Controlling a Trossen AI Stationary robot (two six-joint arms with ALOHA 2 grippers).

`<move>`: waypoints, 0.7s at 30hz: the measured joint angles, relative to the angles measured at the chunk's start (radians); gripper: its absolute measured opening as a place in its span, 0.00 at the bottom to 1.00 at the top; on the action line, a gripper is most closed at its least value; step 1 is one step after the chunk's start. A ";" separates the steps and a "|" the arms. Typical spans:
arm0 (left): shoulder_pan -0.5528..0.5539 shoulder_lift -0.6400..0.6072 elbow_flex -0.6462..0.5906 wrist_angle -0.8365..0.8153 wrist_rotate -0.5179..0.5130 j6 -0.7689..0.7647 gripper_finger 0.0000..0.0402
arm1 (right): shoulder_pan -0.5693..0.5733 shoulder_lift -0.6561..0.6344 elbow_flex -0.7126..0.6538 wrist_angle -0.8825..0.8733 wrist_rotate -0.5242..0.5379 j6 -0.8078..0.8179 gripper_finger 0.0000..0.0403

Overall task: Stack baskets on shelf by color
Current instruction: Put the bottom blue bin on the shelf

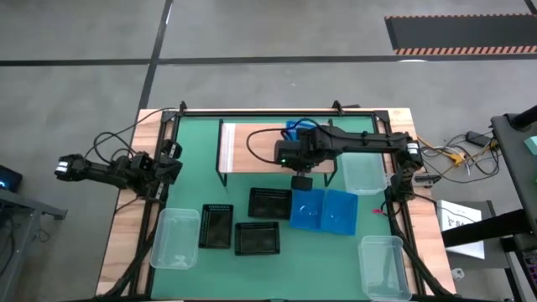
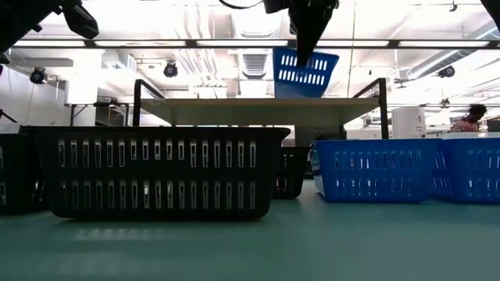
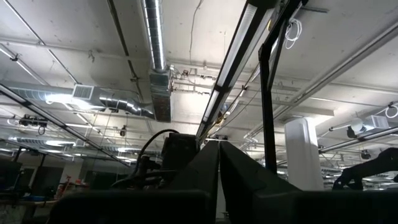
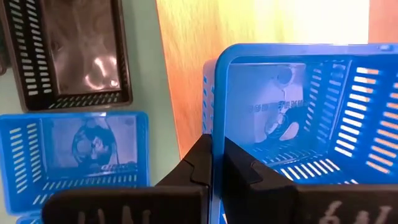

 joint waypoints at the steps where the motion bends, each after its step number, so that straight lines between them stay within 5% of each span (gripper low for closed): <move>1: 0.000 0.000 0.000 0.000 0.000 0.000 0.00 | 0.000 0.000 -0.012 0.020 0.000 -0.008 0.02; 12: 0.000 -0.001 0.000 0.000 0.000 0.000 0.00 | -0.002 0.000 -0.067 0.090 0.008 -0.012 0.16; 21: 0.000 -0.001 0.000 0.000 0.000 0.000 0.00 | -0.002 0.000 0.064 0.072 0.004 -0.003 0.32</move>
